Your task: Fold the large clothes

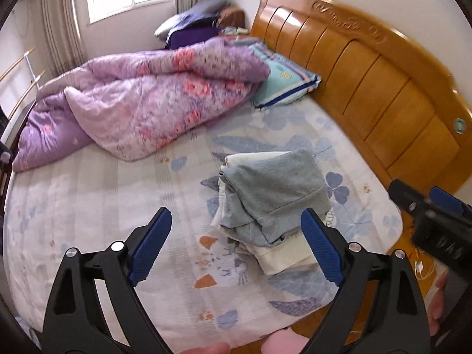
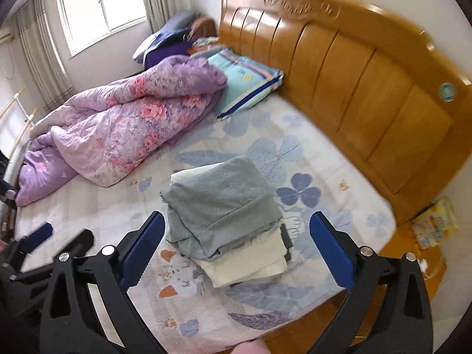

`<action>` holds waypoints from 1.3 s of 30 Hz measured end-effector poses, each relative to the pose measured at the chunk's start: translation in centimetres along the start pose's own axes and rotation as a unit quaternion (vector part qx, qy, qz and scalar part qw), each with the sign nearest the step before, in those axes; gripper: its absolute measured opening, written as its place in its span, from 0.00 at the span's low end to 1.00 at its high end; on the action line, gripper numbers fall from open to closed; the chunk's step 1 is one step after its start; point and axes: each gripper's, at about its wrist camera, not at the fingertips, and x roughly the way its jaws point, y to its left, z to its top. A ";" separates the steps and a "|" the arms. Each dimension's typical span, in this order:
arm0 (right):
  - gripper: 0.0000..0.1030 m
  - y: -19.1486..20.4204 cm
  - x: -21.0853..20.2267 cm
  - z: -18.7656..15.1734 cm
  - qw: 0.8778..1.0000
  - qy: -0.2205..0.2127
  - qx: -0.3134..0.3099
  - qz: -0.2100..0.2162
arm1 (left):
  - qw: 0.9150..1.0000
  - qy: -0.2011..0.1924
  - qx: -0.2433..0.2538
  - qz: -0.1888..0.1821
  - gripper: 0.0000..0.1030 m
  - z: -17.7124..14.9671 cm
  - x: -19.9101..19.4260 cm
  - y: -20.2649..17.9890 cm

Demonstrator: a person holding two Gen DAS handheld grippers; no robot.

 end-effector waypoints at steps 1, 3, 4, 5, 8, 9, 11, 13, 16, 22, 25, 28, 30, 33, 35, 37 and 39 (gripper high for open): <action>0.92 0.8 -1.1 -1.0 1.000 -0.007 -0.001 -0.007 | 1.000 -0.003 0.003 -0.006 0.87 -0.4 -0.9 0.4; 0.92 2.0 -2.7 -2.7 1.000 -0.013 0.004 -0.021 | 1.000 -0.011 0.015 -0.017 0.87 -1.7 -3.1 1.7; 0.93 3.0 -3.6 -3.9 0.999 -0.017 0.010 -0.029 | 0.999 -0.013 0.023 -0.018 0.87 -2.3 -3.9 2.3; 0.93 3.4 -3.9 -4.5 0.999 -0.019 0.014 -0.035 | 0.999 -0.015 0.028 -0.017 0.87 -2.7 -4.5 2.7; 0.93 5.5 -4.9 -6.6 0.998 -0.015 0.031 -0.048 | 0.999 -0.022 0.041 -0.024 0.87 -4.3 -6.3 4.4; 0.93 6.2 -5.1 -7.1 0.998 -0.012 0.032 -0.053 | 0.998 -0.020 0.046 -0.026 0.87 -4.7 -6.6 5.1; 0.93 7.4 -5.6 -7.8 0.998 -0.010 0.031 -0.062 | 0.998 -0.015 0.047 -0.035 0.87 -5.2 -6.9 6.1; 0.93 8.1 -5.9 -8.4 0.997 -0.011 0.033 -0.067 | 0.998 -0.014 0.049 -0.041 0.87 -5.5 -7.1 7.1; 0.93 9.0 -5.8 -8.8 0.997 -0.002 0.036 -0.073 | 0.997 -0.010 0.057 -0.046 0.87 -5.6 -7.2 7.9; 0.93 9.3 -6.2 -9.3 0.996 -0.004 0.046 -0.078 | 0.997 -0.011 0.054 -0.056 0.87 -5.3 -7.2 9.2; 0.93 9.4 -6.3 -9.3 0.995 -0.006 0.052 -0.080 | 0.997 -0.012 0.056 -0.057 0.87 -5.2 -7.3 9.4; 0.93 9.4 -6.1 -9.3 0.995 -0.002 0.055 -0.080 | 0.997 -0.014 0.055 -0.060 0.87 -5.2 -7.3 9.6; 0.93 9.5 -5.8 -9.4 0.995 0.005 0.056 -0.079 | 0.996 -0.013 0.060 -0.059 0.87 -5.3 -7.3 9.4; 0.93 9.5 -5.9 -9.4 0.995 0.007 0.058 -0.076 | 0.996 -0.009 0.060 -0.060 0.87 -5.3 -7.2 9.4; 0.93 9.5 -5.9 -9.5 0.995 0.007 0.057 -0.077 | 0.996 -0.011 0.060 -0.062 0.87 -5.3 -7.4 9.6; 0.93 9.4 -5.9 -9.5 0.995 0.008 0.059 -0.075 | 0.996 -0.009 0.062 -0.061 0.87 -5.3 -7.3 9.4; 0.93 9.4 -5.9 -9.5 0.996 0.008 0.058 -0.074 | 0.996 -0.009 0.062 -0.062 0.87 -5.4 -7.2 9.4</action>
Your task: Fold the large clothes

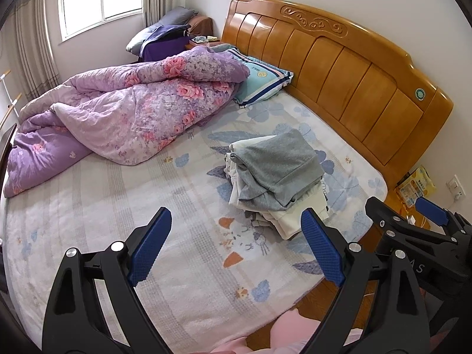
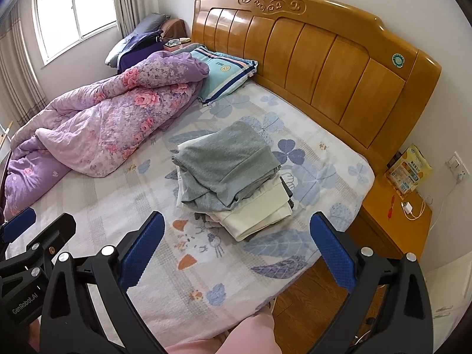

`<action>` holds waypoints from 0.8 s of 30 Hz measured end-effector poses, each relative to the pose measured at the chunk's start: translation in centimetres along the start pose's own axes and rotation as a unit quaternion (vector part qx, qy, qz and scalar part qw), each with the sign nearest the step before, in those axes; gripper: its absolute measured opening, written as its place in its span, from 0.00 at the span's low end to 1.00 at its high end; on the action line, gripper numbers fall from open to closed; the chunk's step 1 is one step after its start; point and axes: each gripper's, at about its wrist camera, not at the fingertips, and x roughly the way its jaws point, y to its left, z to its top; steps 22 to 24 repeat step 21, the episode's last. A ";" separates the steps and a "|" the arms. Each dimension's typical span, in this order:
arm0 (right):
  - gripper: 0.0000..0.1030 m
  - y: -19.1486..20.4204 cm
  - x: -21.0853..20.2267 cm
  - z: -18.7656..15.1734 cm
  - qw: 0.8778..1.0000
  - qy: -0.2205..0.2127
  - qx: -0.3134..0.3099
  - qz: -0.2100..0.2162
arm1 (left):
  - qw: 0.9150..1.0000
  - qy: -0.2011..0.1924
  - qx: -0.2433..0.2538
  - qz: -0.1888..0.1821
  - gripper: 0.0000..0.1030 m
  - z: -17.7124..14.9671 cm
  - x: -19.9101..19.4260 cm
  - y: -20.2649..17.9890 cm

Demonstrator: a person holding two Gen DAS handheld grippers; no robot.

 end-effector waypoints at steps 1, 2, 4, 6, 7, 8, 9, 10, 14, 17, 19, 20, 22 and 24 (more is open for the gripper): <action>0.93 0.0 0.0 0.0 1.000 -0.001 0.000 0.000 | 1.000 0.001 0.000 -0.001 0.87 0.0 0.0 0.0; 0.93 0.0 -0.1 0.0 1.000 -0.003 -0.001 -0.001 | 1.000 0.001 0.001 -0.001 0.87 0.0 -0.1 0.0; 0.93 0.2 -0.1 0.1 1.000 -0.004 -0.004 -0.001 | 1.000 0.002 0.001 -0.002 0.87 -0.1 -0.1 0.0; 0.93 0.3 -0.1 0.1 1.000 -0.007 -0.006 -0.002 | 1.000 0.003 0.000 -0.004 0.87 -0.1 -0.1 0.0; 0.93 0.4 -0.2 0.0 1.000 -0.007 -0.006 -0.003 | 1.000 0.004 0.000 -0.005 0.87 -0.2 -0.1 0.0; 0.93 0.4 -0.3 -0.1 1.000 -0.008 -0.006 -0.003 | 1.000 0.005 0.000 -0.006 0.87 -0.2 -0.1 0.0; 0.93 0.4 -0.3 -0.1 1.000 -0.007 -0.006 -0.003 | 1.000 0.006 0.000 -0.007 0.87 -0.2 -0.1 -0.1; 0.93 0.4 -0.3 -0.2 1.000 -0.007 -0.006 -0.004 | 1.000 0.008 -0.001 -0.008 0.87 -0.2 0.0 0.0; 0.93 0.3 -0.3 -0.2 1.000 -0.005 -0.003 -0.004 | 1.000 0.012 0.002 -0.010 0.87 -0.2 0.1 -0.3; 0.93 0.1 -0.3 -0.2 1.000 -0.005 -0.002 -0.004 | 1.000 0.017 0.002 -0.012 0.87 -0.3 0.3 -0.4; 0.93 0.1 -0.3 -0.2 1.000 -0.005 -0.002 -0.004 | 1.000 0.016 0.003 -0.011 0.87 -0.3 0.3 -0.5; 0.93 0.0 -0.3 -0.2 1.000 -0.005 -0.002 -0.003 | 1.000 0.014 0.003 -0.011 0.87 -0.3 0.3 -0.5; 0.93 0.0 -0.3 -0.2 1.000 -0.004 -0.002 -0.004 | 1.000 0.014 0.004 -0.011 0.87 -0.3 0.4 -0.5; 0.93 0.0 -0.3 -0.2 1.000 -0.004 -0.002 -0.004 | 1.000 0.014 0.004 -0.011 0.87 -0.3 0.4 -0.5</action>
